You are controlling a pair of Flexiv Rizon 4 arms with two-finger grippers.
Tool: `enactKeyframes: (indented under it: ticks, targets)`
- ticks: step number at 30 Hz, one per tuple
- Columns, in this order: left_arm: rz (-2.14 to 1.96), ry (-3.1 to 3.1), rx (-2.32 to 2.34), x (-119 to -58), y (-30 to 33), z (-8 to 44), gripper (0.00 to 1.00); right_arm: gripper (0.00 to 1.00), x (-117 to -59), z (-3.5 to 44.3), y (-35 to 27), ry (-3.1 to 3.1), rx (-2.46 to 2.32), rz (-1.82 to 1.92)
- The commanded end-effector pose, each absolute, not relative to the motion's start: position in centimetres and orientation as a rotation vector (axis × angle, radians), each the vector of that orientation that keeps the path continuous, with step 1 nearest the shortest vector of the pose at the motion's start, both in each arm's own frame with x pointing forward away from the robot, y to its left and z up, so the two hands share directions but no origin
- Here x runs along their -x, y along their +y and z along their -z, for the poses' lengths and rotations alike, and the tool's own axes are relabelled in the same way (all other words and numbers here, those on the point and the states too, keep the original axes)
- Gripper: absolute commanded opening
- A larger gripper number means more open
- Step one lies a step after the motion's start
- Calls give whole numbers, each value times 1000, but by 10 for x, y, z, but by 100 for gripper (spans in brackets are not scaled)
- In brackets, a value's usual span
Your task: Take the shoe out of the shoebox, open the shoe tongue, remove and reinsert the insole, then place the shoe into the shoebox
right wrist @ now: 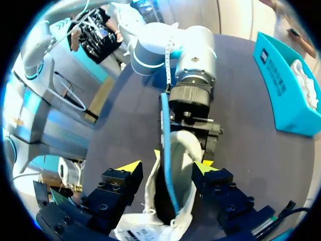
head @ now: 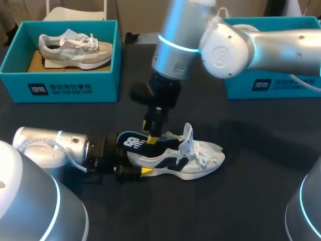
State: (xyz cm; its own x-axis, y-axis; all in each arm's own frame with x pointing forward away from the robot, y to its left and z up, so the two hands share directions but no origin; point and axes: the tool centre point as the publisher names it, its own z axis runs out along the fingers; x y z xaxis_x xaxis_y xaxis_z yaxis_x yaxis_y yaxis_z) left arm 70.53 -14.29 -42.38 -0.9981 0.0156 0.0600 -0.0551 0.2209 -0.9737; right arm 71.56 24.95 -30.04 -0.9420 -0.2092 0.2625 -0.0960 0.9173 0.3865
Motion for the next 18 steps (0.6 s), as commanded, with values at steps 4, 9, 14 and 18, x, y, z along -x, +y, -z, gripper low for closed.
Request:
enactKeyframes:
  ticks: [4, 9, 14, 18]
  targets:
    - [-1928, -2411, -42, -706, -141, 428, 0, 80, -706, 297, 239, -2804, -139, 677]
    - [-1928, -2411, -42, -706, -141, 428, 0, 88, -709, 301, 243, -2770, -66, 671]
    - [-1928, -2411, -42, -706, -141, 428, 0, 100, -710, 307, 248, -2735, -51, 636]
    - [-1928, -2411, -42, -706, -141, 428, 0, 100, -711, 313, 252, -2709, -61, 635]
